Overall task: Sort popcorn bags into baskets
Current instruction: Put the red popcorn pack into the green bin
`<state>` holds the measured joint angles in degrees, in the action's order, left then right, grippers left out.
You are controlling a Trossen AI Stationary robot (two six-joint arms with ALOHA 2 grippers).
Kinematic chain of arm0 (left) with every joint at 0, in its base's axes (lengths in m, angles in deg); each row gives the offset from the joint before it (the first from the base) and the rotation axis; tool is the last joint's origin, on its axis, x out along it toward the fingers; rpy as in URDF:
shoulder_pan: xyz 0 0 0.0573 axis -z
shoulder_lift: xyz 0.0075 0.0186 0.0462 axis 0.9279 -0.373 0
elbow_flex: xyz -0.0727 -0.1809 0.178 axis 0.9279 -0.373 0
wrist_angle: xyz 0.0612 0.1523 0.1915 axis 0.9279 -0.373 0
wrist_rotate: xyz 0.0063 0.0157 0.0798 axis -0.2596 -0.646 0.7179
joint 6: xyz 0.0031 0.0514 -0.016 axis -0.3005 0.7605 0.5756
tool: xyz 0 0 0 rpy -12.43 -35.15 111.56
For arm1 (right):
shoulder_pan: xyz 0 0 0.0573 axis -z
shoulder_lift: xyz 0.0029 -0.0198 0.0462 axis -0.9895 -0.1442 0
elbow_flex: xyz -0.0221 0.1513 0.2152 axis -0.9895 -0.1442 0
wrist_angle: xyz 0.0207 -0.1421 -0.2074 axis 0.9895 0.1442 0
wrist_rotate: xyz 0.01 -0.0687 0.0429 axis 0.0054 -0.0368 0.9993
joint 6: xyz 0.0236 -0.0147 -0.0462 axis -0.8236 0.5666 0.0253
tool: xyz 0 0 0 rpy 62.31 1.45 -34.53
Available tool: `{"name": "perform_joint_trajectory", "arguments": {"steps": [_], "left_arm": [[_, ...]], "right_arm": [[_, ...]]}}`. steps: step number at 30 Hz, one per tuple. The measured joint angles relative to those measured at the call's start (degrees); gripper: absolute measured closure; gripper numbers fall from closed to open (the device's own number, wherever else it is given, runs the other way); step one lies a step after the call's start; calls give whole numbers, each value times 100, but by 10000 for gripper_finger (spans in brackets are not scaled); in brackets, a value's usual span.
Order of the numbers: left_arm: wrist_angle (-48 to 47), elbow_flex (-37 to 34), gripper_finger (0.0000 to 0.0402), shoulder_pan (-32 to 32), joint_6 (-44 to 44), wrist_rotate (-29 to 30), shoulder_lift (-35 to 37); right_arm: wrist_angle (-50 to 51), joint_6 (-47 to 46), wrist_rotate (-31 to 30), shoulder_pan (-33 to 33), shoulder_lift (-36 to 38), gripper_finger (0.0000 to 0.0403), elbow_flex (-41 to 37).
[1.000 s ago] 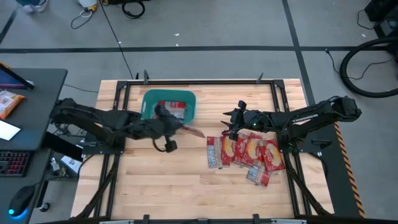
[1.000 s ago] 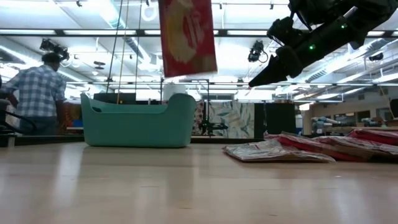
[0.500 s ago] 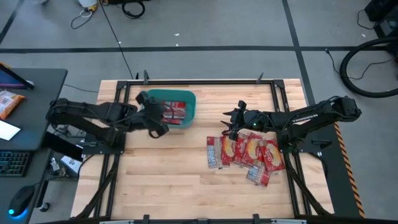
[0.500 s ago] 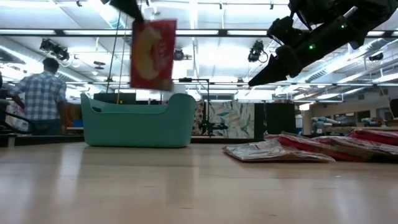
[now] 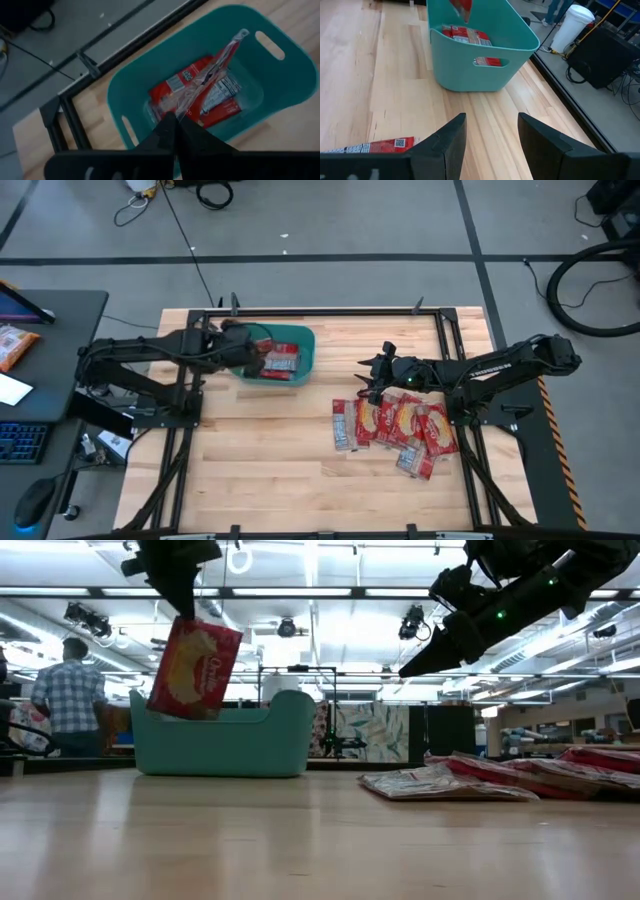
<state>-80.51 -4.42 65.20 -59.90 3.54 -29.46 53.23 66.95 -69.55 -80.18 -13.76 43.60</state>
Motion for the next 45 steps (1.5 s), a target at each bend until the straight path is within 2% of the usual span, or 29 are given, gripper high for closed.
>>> {"name": "perform_joint_trajectory", "arguments": {"steps": [10,18,25,29,40,45], "left_arm": [[145,-1,390,-865,96,-846,-471],[562,3,389,-1252,669,-950,-803],[821,12,393,-1477,511,-916,-1023],[1030,12,389,-1527,665,-1154,-1016],[740,5,391,-1959,842,-771,-989],[325,339,390,-2086,846,-621,-981]], "right_arm": [[7,2,2,-5,-1,220,0],[-6,19,120,-5,-1,220,-2],[0,37,127,-5,-1,220,-2],[4,39,133,-5,-1,220,-2],[0,43,151,-5,-1,220,-2],[2,57,151,-5,-1,220,-2]]}}
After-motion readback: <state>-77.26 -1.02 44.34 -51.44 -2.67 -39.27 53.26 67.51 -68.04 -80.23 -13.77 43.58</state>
